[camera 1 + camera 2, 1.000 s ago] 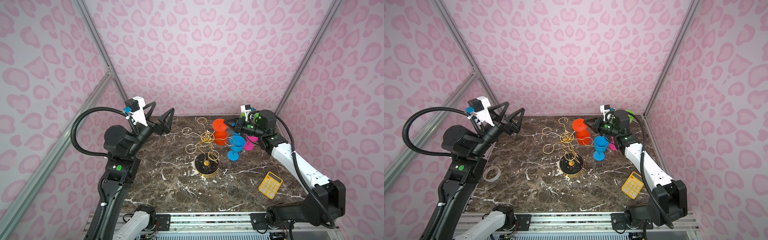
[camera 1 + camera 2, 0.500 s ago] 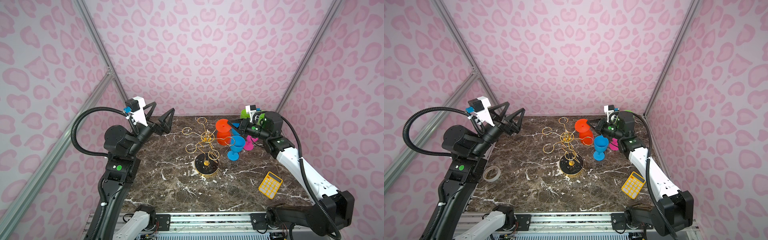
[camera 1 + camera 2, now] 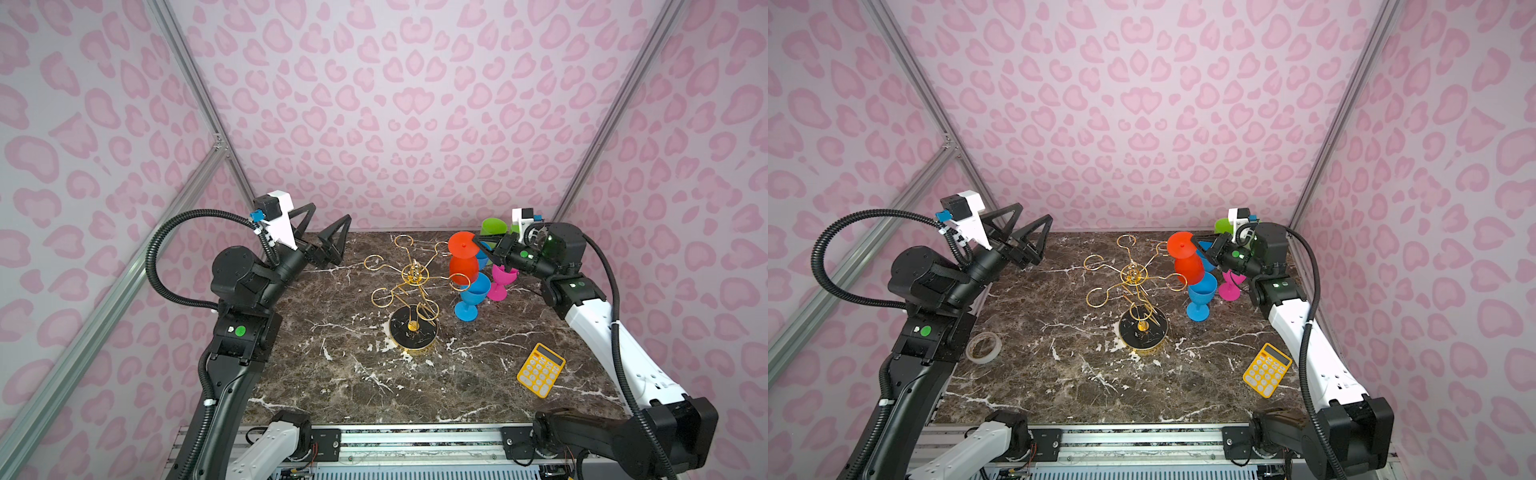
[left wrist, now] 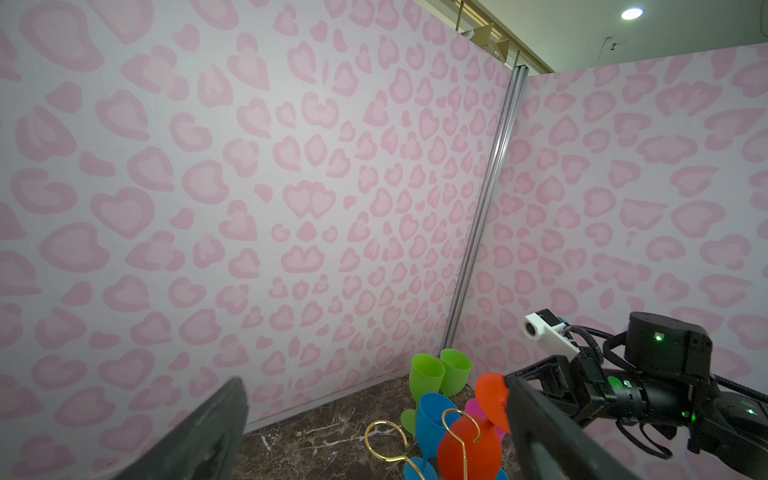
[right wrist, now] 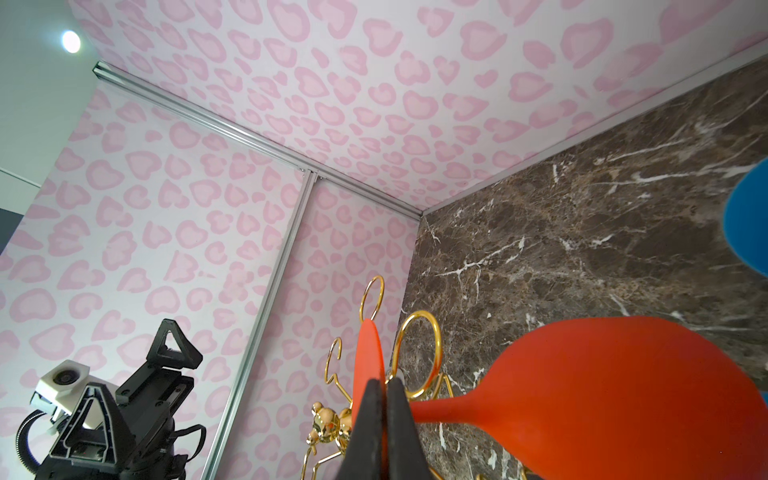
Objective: Take the wine glass off the wine glass rack
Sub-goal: 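Lift the red glass up off the rack hook with the right gripper, then raise the red glass toward the left gripper while the left gripper reaches in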
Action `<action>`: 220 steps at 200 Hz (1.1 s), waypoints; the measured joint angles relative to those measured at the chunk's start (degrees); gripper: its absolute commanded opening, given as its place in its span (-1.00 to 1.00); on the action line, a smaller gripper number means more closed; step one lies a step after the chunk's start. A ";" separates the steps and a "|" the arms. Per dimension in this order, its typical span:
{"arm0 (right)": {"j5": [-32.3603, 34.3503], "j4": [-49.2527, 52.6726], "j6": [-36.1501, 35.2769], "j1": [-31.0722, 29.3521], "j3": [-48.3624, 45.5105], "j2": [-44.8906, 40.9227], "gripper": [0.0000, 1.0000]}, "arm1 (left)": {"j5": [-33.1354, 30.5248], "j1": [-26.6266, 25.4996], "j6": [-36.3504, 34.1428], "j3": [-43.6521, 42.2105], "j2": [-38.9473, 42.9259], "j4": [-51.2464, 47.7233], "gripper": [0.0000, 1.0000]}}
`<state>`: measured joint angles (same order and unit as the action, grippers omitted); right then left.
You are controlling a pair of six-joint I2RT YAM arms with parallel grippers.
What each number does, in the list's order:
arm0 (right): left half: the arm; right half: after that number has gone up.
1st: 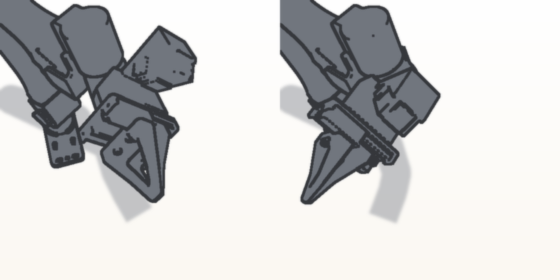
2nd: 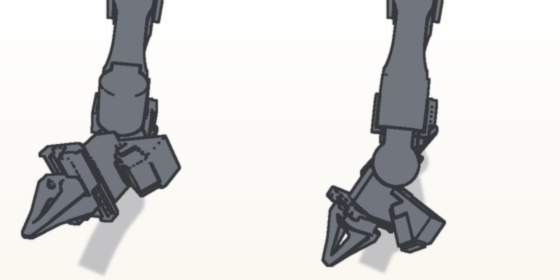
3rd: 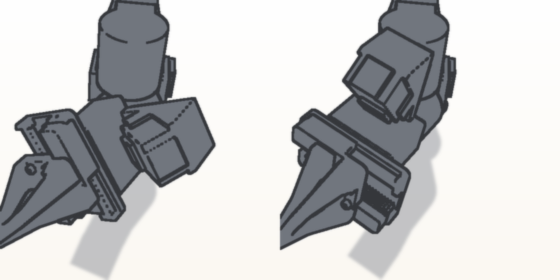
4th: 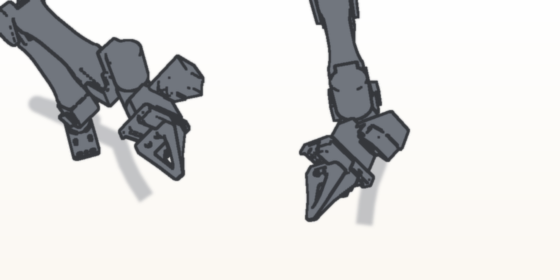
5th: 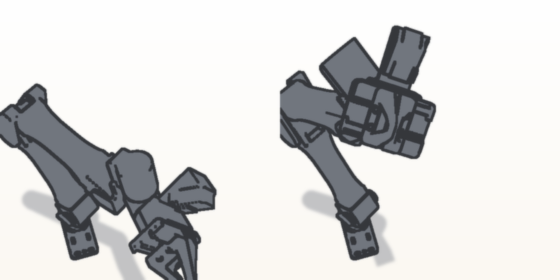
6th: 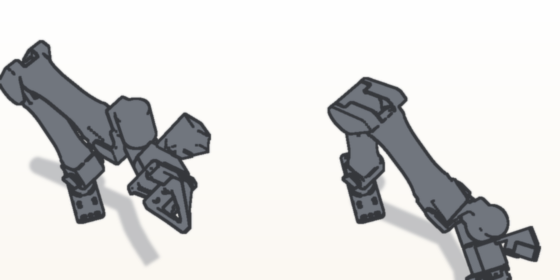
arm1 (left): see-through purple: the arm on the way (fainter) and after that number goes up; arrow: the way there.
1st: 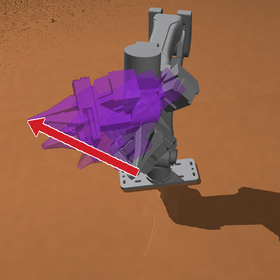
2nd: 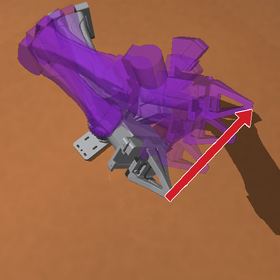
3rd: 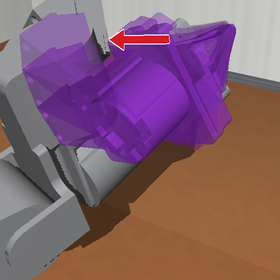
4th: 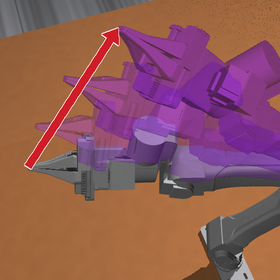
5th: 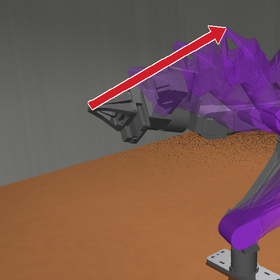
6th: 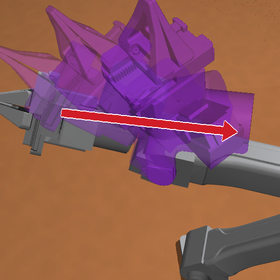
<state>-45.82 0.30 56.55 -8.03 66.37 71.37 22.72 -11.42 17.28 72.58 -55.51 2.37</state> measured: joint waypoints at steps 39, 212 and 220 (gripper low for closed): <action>1.36 2.08 -3.06 2.05 5.38 -1.09 -1.00 | 4.09 0.00 3.08 3.19 -3.45 -1.49 0.90; 7.80 11.98 -28.68 -13.22 28.35 2.80 -1.00 | 39.56 -5.33 27.04 22.45 -27.85 1.22 0.43; 7.82 11.98 -29.18 -13.77 28.52 3.10 -1.00 | 40.74 -5.88 27.80 23.47 -28.94 1.25 0.40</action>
<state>-38.00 12.27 27.38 -21.80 94.89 74.48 63.46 -17.30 45.08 96.05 -84.44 3.62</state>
